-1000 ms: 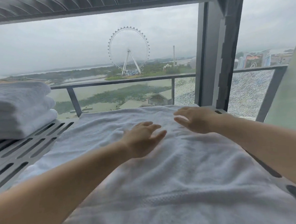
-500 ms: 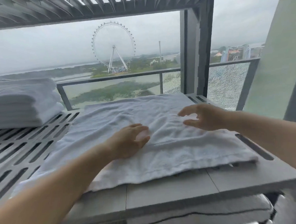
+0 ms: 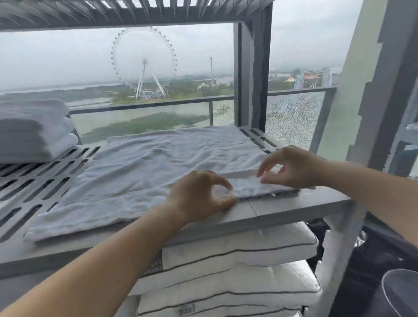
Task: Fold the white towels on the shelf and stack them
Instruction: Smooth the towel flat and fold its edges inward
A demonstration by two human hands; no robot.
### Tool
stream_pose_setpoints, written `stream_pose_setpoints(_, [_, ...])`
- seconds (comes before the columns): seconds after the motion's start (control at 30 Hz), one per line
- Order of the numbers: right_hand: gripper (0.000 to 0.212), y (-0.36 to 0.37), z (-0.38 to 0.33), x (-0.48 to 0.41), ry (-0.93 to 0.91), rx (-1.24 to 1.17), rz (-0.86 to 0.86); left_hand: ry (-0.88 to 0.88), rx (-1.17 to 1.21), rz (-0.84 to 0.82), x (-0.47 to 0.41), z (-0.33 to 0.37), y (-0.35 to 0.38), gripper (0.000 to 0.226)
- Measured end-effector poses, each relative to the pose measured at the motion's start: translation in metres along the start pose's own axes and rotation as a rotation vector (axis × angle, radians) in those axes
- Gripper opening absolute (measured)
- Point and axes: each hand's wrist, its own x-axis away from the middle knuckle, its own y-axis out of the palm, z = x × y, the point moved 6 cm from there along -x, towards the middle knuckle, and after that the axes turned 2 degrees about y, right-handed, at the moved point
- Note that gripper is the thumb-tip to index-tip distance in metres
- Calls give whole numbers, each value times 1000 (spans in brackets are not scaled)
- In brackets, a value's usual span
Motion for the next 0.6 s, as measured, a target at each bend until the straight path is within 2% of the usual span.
stream_pose_setpoints(0.17, [30,7,-3,18,-60,68,-78,-65,2,44,-2,0,-1,25])
stream_pose_setpoints(0.3, [18,-2,0,15,-67,107,-11,-106,-87,121,-4,5,-4,27])
stream_pose_setpoints(0.4, [9,-28,-4,8,-129,94,168,-53,-128,268,-5,12,-15,32])
stream_pose_setpoints(0.47, [8,-41,-7,6,-167,42,205,-10,-72,279,-7,14,-16,29])
stream_pose_setpoints(0.53, [17,-31,-5,6,-163,96,37,24,-45,153,-8,17,-5,22])
stream_pose_setpoints(0.6, [16,-11,2,9,-106,158,-178,45,-54,67,-6,17,6,19])
